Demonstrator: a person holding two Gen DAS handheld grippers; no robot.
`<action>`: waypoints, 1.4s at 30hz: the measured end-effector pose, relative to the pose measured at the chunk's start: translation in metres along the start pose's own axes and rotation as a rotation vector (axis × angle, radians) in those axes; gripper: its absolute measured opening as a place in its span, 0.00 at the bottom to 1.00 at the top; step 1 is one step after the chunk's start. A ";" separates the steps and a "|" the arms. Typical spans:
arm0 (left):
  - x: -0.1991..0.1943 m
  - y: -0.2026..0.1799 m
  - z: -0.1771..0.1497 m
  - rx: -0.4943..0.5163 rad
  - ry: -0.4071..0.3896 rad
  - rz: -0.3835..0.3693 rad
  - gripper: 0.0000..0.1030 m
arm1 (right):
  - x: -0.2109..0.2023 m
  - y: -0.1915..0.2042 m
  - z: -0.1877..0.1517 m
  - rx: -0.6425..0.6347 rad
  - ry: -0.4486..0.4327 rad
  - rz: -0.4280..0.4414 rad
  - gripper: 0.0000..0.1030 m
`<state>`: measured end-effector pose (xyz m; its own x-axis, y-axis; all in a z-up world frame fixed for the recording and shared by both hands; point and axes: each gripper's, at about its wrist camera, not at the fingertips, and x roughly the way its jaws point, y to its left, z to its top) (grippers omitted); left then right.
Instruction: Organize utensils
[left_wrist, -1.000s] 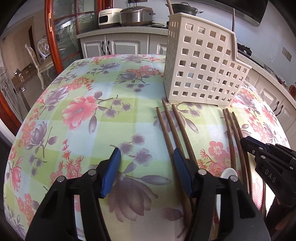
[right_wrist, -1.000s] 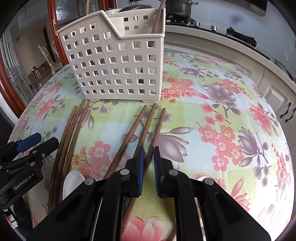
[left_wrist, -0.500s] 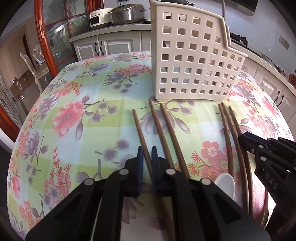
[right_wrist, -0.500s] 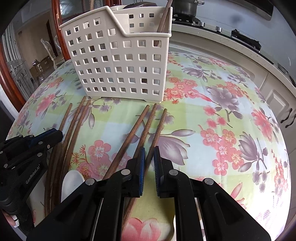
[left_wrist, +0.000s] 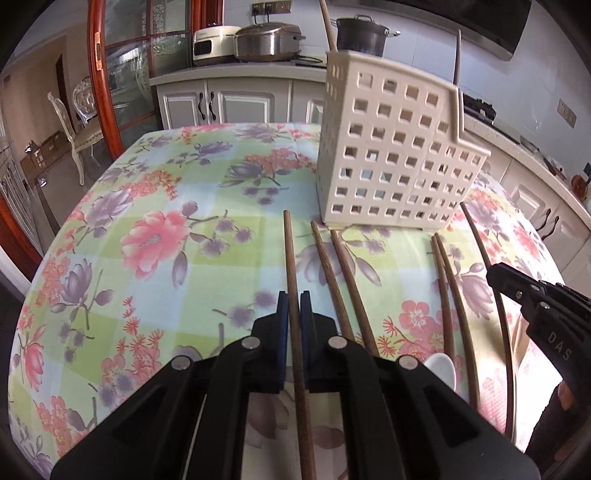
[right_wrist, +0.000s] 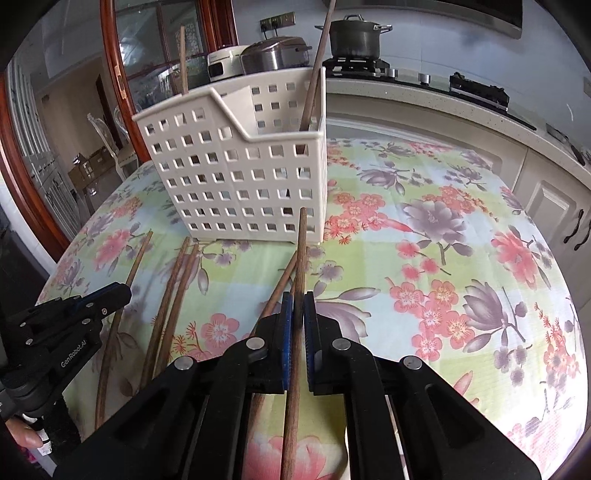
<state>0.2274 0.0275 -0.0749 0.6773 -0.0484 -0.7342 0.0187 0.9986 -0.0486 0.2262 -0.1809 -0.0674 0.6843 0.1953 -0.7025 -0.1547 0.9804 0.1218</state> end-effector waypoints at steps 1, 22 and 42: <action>-0.004 0.001 0.001 -0.004 -0.014 -0.002 0.06 | -0.004 0.000 0.001 0.002 -0.012 0.007 0.06; -0.088 0.005 0.014 -0.020 -0.225 -0.032 0.06 | -0.080 0.012 0.016 -0.013 -0.232 0.085 0.06; -0.140 -0.003 0.015 0.012 -0.353 -0.009 0.06 | -0.120 0.017 0.013 -0.033 -0.306 0.098 0.06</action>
<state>0.1432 0.0316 0.0383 0.8894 -0.0499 -0.4544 0.0333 0.9985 -0.0444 0.1505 -0.1877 0.0277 0.8470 0.2917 -0.4443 -0.2495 0.9563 0.1522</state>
